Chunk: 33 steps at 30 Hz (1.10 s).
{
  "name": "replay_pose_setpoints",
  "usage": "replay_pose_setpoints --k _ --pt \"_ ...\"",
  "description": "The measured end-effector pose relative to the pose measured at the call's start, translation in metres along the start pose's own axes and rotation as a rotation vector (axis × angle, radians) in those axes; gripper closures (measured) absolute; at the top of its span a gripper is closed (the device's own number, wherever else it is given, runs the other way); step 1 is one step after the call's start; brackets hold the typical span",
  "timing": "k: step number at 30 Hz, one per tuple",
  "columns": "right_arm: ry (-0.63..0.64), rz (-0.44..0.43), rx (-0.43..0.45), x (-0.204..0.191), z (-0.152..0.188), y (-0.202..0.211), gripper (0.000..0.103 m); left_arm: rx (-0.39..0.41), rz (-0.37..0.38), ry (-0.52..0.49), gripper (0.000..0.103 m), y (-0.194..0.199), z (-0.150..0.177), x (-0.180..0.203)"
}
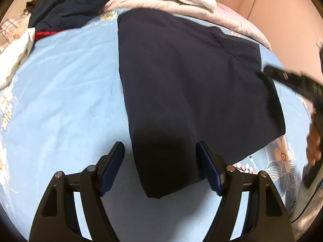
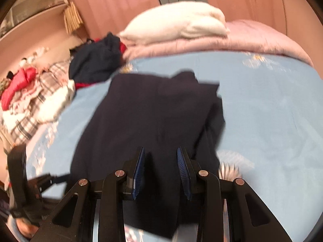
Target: Fold large clothes
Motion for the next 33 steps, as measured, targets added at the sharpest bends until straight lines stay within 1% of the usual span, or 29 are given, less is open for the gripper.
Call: replay_pose_setpoints --k 2,4,5,7,8,9,12,15,17,19,21,22,25,27,30,33 --pt "0.007 -0.002 0.017 -0.001 -0.015 -0.01 0.068 0.024 -0.008 -0.018 0.031 0.008 -0.007 0.001" --pt "-0.007 -0.012 0.01 0.001 -0.025 -0.025 0.068 0.053 -0.01 -0.023 0.031 0.015 -0.014 0.002" --pt "-0.016 -0.005 0.006 0.003 -0.026 -0.031 0.068 0.07 -0.003 -0.017 0.031 0.019 -0.019 0.002" --pt "-0.037 0.017 -0.033 0.009 -0.024 -0.049 0.068 0.098 0.021 -0.024 0.031 0.023 -0.027 0.006" --pt "-0.047 0.049 -0.055 0.014 -0.016 -0.054 0.068 0.102 0.021 -0.037 0.031 0.021 -0.029 0.009" --pt "-0.055 0.076 -0.091 0.022 -0.009 -0.066 0.068 0.098 0.015 -0.054 0.031 0.017 -0.03 0.012" --pt "-0.053 0.113 -0.143 0.03 0.003 -0.081 0.068 0.048 0.021 -0.065 0.032 -0.004 -0.028 0.014" --pt "-0.035 0.112 -0.15 0.031 0.008 -0.083 0.068 0.017 0.016 -0.069 0.03 -0.019 -0.022 0.012" --pt "-0.022 0.104 -0.158 0.031 0.007 -0.085 0.068 0.002 0.028 -0.043 0.029 -0.023 -0.022 0.008" --pt "-0.036 0.095 -0.16 0.032 0.005 -0.082 0.068 -0.01 0.044 -0.013 0.03 -0.023 -0.023 0.005" --pt "-0.011 0.108 -0.131 0.028 -0.003 -0.068 0.068 0.011 0.04 -0.017 0.03 -0.017 -0.029 0.006" --pt "0.004 0.102 -0.108 0.026 -0.008 -0.063 0.068 0.026 0.034 -0.022 0.031 -0.016 -0.035 0.006" --pt "0.045 0.039 -0.035 0.009 -0.015 -0.031 0.068 0.071 0.026 -0.015 0.031 -0.01 -0.052 0.006" --pt "0.072 0.006 -0.015 -0.002 -0.013 -0.011 0.068 0.098 0.022 -0.012 0.031 -0.012 -0.064 0.007" --pt "0.116 -0.034 -0.023 -0.016 -0.001 0.006 0.068 0.121 0.012 -0.024 0.031 -0.019 -0.077 0.012" --pt "0.154 -0.066 -0.053 -0.025 0.017 0.01 0.068 0.123 -0.007 -0.052 0.031 -0.032 -0.086 0.018"
Point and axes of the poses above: each gripper's, at about its wrist camera, not at the fingertips, and y roughly against the way its jaws point, x to its right, z to its underside, the point moved 7 cm from there along -y, roughly the way its jaws point, and after that the axes turned 11 degrees about x, right-handed, at the moved point
